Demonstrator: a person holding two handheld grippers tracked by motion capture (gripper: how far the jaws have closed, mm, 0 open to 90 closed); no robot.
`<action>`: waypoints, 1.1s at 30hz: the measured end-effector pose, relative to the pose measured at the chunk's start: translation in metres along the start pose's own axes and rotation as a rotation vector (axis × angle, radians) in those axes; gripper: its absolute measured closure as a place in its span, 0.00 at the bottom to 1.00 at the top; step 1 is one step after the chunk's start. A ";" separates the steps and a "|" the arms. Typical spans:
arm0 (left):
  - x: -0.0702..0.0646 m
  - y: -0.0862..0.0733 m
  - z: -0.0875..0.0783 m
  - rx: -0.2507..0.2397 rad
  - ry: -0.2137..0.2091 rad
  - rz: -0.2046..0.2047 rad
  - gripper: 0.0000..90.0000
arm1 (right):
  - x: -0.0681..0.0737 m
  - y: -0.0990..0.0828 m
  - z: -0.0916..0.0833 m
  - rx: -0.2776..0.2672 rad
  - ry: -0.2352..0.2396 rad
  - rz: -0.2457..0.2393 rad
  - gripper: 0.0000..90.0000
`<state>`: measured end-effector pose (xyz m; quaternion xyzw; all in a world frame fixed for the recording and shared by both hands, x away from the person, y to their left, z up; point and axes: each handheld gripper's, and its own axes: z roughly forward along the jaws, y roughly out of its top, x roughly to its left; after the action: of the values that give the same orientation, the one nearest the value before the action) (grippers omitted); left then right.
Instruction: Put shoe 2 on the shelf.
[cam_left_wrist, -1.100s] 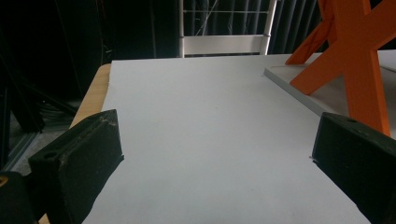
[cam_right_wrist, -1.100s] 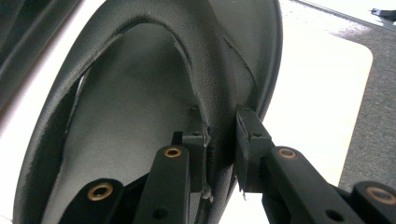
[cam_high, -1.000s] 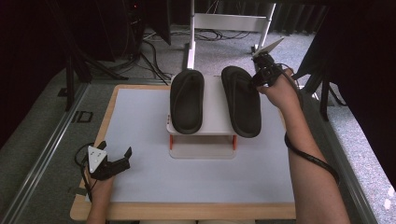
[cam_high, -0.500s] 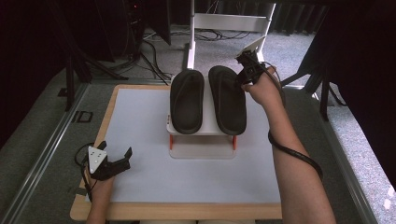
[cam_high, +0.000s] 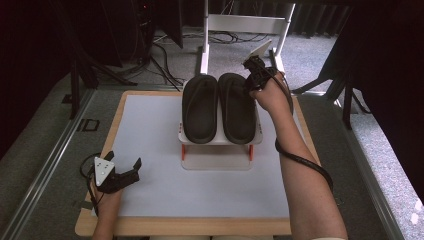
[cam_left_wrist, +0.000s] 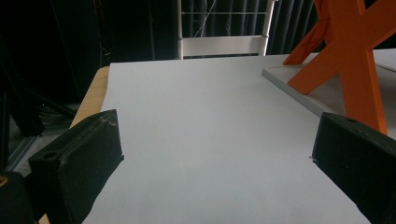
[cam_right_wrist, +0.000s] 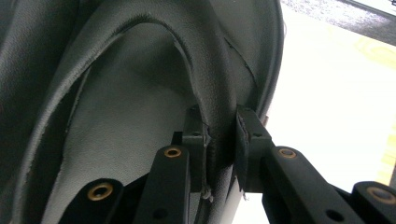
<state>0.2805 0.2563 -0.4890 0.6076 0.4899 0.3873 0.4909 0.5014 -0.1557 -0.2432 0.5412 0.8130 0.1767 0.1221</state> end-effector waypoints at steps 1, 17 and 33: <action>0.000 0.000 0.000 0.001 0.000 0.002 0.01 | 0.000 0.000 0.002 0.006 -0.011 0.002 0.85; 0.000 0.000 0.000 0.006 0.000 0.002 0.01 | -0.002 -0.003 0.004 -0.008 0.031 0.045 0.81; 0.000 0.000 0.001 0.007 0.000 0.001 0.01 | -0.001 -0.010 -0.004 -0.060 0.078 -0.015 0.61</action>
<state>0.2811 0.2564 -0.4889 0.6095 0.4910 0.3855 0.4887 0.4915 -0.1604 -0.2442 0.5239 0.8155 0.2210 0.1079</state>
